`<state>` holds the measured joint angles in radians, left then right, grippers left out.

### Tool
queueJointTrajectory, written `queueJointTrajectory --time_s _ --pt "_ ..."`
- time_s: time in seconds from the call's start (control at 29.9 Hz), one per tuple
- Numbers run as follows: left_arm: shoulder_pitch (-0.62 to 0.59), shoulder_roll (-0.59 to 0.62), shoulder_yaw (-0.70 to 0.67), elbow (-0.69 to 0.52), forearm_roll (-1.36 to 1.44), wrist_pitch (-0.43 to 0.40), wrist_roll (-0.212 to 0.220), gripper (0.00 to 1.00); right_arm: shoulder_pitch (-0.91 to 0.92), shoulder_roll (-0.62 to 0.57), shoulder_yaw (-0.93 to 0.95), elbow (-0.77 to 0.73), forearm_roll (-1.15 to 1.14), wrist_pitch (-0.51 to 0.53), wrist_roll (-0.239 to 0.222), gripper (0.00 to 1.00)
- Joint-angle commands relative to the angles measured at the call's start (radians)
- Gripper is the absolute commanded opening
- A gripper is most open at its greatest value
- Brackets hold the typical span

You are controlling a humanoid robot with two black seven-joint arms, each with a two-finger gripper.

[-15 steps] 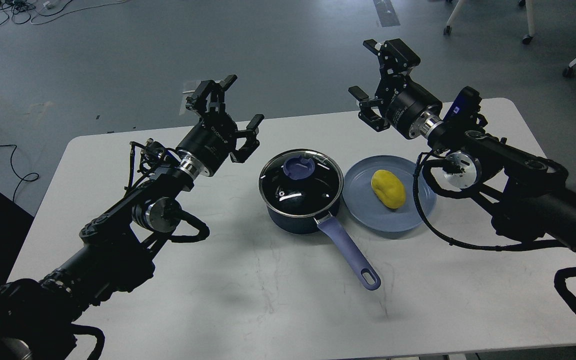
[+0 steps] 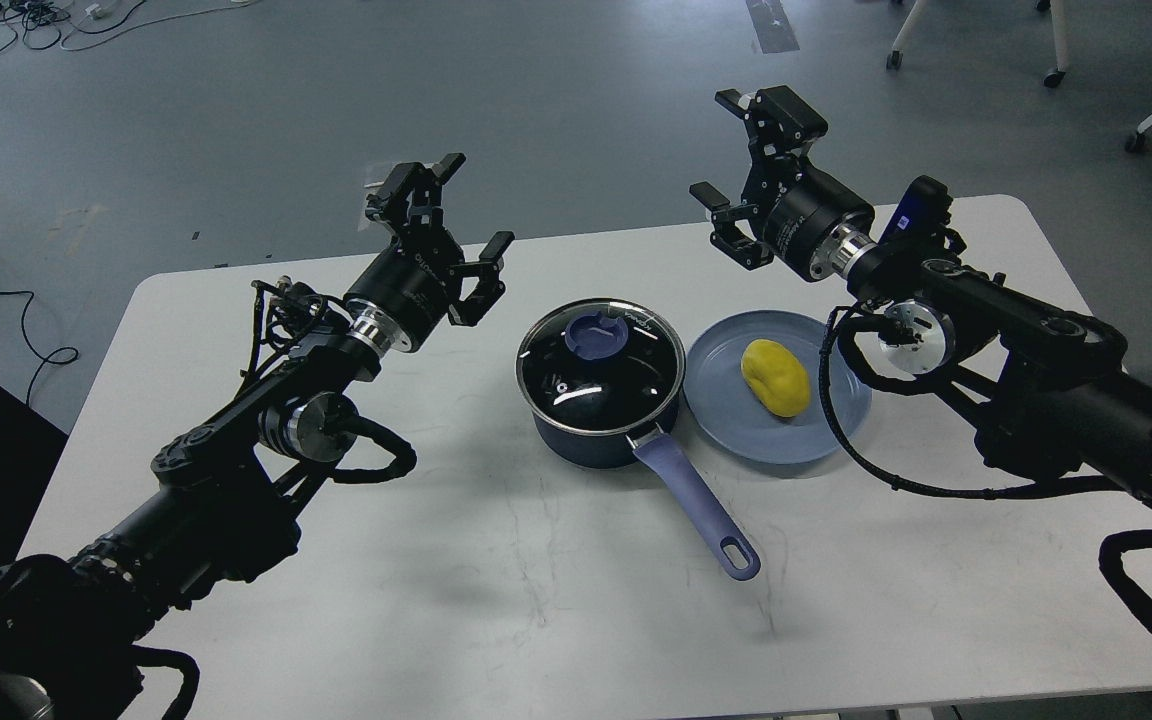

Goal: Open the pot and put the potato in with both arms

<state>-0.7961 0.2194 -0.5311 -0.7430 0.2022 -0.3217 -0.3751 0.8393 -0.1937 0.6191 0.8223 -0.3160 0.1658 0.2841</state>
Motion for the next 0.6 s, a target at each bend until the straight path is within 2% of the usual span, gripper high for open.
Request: queueJointTrajectory --time_s 0.0,0.07,0.13,0.2,0.57 --pt "0.0 -0.002 -0.001 -0.001 -0.001 0.006 0.018 0.99 0.003 0.002 -0.004 -0.006 -0.002 0.0 -0.005 1.0" --pt "0.0 -0.003 -0.001 -0.003 -0.001 0.006 0.03 0.99 0.003 0.002 -0.005 -0.017 -0.002 0.0 -0.014 1.0" --pt "0.003 -0.009 0.0 -0.003 -0.001 0.006 0.091 0.99 0.006 0.003 -0.009 -0.023 -0.002 -0.002 -0.039 1.0" --pt "0.006 -0.012 -0.001 -0.006 -0.001 0.004 0.114 0.99 0.011 0.003 -0.009 -0.023 -0.002 -0.003 -0.042 1.0" --pt "-0.002 -0.012 -0.001 -0.013 -0.015 0.001 0.127 0.99 0.038 0.002 -0.024 -0.031 -0.002 -0.002 -0.049 1.0"
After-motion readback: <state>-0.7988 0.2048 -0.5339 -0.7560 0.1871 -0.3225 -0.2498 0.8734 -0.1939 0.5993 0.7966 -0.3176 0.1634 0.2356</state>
